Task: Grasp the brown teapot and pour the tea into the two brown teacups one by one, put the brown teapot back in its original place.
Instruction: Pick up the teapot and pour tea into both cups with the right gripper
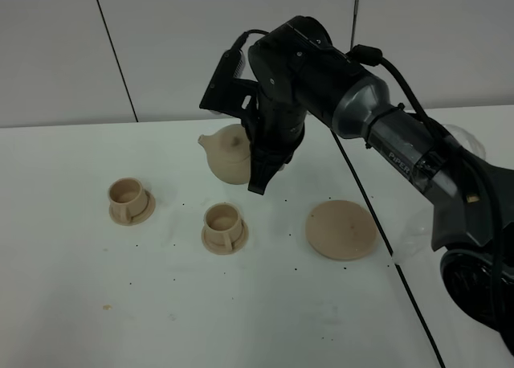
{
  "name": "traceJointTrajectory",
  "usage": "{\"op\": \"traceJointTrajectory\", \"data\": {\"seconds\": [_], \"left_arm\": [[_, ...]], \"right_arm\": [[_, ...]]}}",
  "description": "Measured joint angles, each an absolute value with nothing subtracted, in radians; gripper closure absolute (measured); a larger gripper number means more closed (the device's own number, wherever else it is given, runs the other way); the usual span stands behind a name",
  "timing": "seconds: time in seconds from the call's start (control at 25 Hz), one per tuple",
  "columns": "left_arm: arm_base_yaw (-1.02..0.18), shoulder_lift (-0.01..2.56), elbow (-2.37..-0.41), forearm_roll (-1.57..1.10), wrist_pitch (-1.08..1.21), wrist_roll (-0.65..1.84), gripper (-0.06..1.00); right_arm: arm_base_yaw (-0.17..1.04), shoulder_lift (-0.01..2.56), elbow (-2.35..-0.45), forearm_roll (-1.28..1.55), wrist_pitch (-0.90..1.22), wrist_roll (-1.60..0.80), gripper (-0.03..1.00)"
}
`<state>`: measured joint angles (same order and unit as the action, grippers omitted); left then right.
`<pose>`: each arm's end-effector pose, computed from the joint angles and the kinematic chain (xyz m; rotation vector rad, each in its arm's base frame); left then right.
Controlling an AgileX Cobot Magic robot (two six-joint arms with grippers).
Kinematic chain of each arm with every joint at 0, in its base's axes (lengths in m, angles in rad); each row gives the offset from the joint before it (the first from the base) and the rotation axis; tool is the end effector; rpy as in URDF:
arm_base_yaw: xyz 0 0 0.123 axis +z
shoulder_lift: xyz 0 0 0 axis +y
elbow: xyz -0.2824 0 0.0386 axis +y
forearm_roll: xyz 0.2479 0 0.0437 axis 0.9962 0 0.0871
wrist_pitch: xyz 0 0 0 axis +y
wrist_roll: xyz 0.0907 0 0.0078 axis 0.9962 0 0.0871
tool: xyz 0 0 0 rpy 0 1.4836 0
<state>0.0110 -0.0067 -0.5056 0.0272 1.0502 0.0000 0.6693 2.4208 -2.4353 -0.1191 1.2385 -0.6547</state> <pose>-0.0062 0.0021 0.2796 -0.0124 2.0214 0.0394 0.4165 0.3165 0.2456 -1.6763 2.1202 -0.1596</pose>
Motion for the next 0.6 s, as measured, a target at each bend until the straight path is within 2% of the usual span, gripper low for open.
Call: {"op": "traceJointTrajectory", "data": {"seconds": [0.28, 0.6], "left_arm": [[0.011, -0.007, -0.506, 0.027, 1.05, 0.0, 0.7], [0.011, -0.007, -0.506, 0.027, 1.05, 0.0, 0.7]], "right_arm": [[0.685, 2.438, -2.457, -0.148, 1.24, -0.711, 0.87], [0.725, 2.443, -2.459, -0.175, 1.136, -0.733, 0.87]]}}
